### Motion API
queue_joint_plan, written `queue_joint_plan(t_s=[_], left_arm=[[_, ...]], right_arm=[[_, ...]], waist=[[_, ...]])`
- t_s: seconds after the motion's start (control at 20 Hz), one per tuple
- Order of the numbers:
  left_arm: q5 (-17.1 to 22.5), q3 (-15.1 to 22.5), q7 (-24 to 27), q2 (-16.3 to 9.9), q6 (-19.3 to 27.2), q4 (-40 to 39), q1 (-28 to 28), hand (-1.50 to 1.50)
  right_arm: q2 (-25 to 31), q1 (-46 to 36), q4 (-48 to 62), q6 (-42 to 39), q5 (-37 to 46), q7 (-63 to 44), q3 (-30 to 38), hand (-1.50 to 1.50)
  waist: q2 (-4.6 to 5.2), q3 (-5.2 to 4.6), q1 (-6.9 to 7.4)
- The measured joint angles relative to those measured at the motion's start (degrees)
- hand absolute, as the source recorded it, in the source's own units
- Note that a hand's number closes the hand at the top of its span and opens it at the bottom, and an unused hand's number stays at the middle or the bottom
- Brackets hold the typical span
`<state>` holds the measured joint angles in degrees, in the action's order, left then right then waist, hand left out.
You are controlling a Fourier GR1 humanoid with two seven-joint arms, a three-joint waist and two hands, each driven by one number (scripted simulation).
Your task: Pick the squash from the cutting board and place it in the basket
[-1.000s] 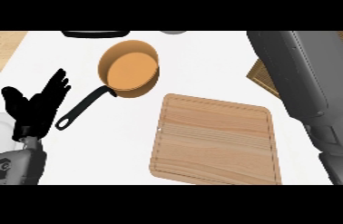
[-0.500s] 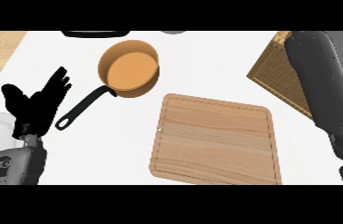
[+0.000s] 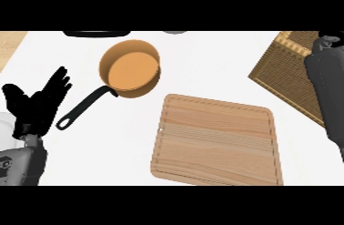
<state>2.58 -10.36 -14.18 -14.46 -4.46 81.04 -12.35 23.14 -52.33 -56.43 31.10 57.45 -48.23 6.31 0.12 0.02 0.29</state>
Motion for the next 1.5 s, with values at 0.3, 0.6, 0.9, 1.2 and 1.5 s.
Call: queue_joint_plan(t_s=[0.3,0.6,0.9,1.2,1.5], left_arm=[[-0.38,0.1,0.88,0.35,-0.15,-1.24,-0.41,0.0],[-0.26,-0.36,0.84,0.0,-0.46,-0.94,-0.19,0.0],[0.1,-1.12,0.12,-0.55,-0.53,-0.67,0.15,0.0],[0.07,-1.41,-0.27,-0.23,0.1,-0.01,1.03,0.0],[0.3,-2.18,0.55,-0.64,-0.15,0.22,2.4,0.0]], right_arm=[[1.21,0.19,5.27,2.64,-2.75,4.83,3.73,-1.5],[1.7,0.18,6.12,5.3,-7.32,11.82,6.21,-1.5],[2.54,2.33,0.22,11.6,-11.41,11.49,11.76,-1.5],[4.65,12.17,-13.75,10.57,-20.15,11.72,17.8,-1.5],[7.04,28.13,-30.41,0.34,-32.39,11.47,23.73,-1.5]], waist=[[0.02,-0.01,0.16],[0.0,0.01,0.17],[-0.27,0.0,-0.55],[-0.68,-0.01,-1.91],[-0.88,-0.01,-2.77]])
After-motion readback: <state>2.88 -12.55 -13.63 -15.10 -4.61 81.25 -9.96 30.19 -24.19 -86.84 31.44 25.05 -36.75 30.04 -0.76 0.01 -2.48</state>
